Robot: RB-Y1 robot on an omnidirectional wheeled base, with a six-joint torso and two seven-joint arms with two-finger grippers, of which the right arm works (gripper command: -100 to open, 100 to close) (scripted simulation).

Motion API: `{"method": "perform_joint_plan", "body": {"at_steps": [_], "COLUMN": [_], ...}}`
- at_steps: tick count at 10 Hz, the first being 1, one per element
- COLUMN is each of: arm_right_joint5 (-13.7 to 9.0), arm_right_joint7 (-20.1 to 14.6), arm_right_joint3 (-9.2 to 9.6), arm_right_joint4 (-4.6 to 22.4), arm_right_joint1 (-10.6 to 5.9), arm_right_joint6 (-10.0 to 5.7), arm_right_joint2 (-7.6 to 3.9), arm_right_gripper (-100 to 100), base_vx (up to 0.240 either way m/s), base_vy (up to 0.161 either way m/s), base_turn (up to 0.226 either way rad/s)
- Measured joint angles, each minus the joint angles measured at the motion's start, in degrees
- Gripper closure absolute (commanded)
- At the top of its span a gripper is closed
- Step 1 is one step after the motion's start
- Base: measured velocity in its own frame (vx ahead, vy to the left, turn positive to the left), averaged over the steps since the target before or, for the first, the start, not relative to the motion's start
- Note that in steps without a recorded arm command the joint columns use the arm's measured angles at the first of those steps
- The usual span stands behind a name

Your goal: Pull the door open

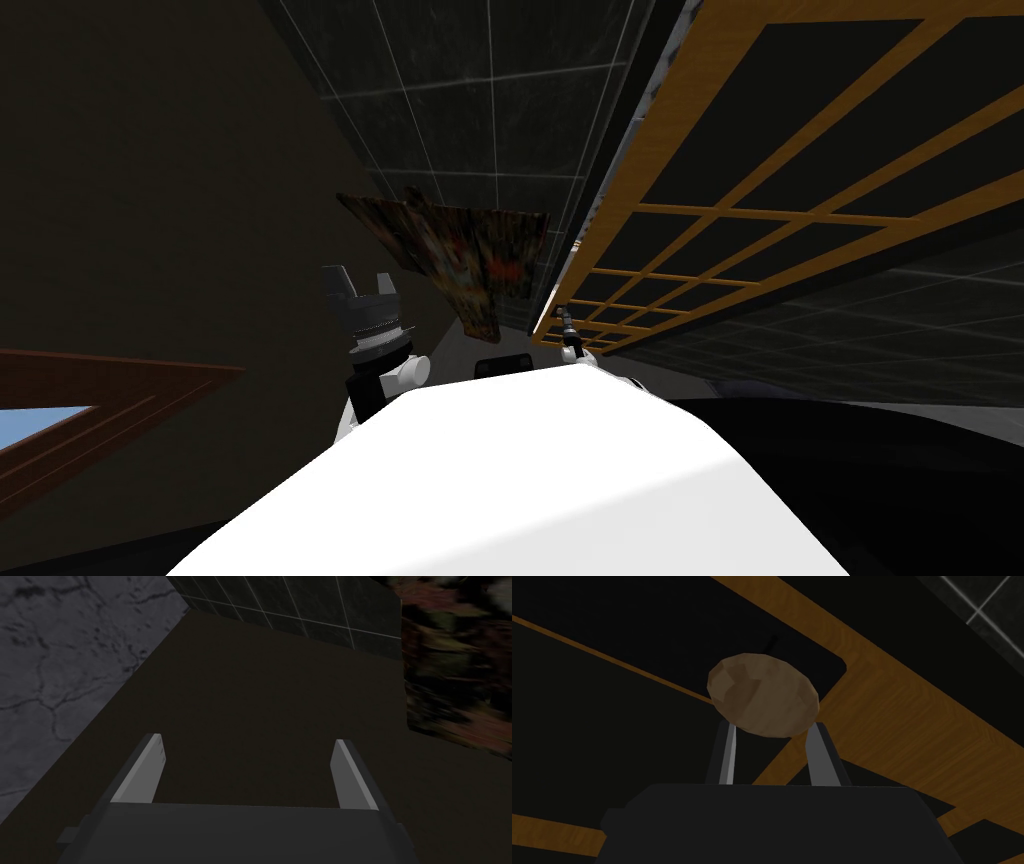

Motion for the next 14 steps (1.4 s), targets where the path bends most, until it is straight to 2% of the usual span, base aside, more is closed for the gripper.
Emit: {"method": "perform_joint_plan", "body": {"at_steps": [2,5,10,12,14], "arm_right_joint5": [-0.51,-2.45,-5.45,-6.02,-6.05], "arm_right_joint7": [-1.07,-5.47,-12.26,-14.37,-14.56], "arm_right_joint3": [0.28,1.20,2.49,2.81,2.88], "arm_right_joint4": [-2.78,-4.16,-1.89,0.48,-1.27], "arm_right_joint1": [1.35,1.98,1.15,0.10,1.06], "arm_right_joint6": [1.44,2.34,1.27,0.05,0.96], "arm_right_joint2": [0.21,0.10,-0.59,-0.85,-0.70], "arm_right_gripper": [100,100,100,100,100], "base_vx": [-0.039,-0.032,-0.032,-0.005,0.000], "base_vy": [-0.010,-0.014,-0.012,-0.003,0.000], "base_turn": [0.074,0.034,0.051,0.004,0.000]}}
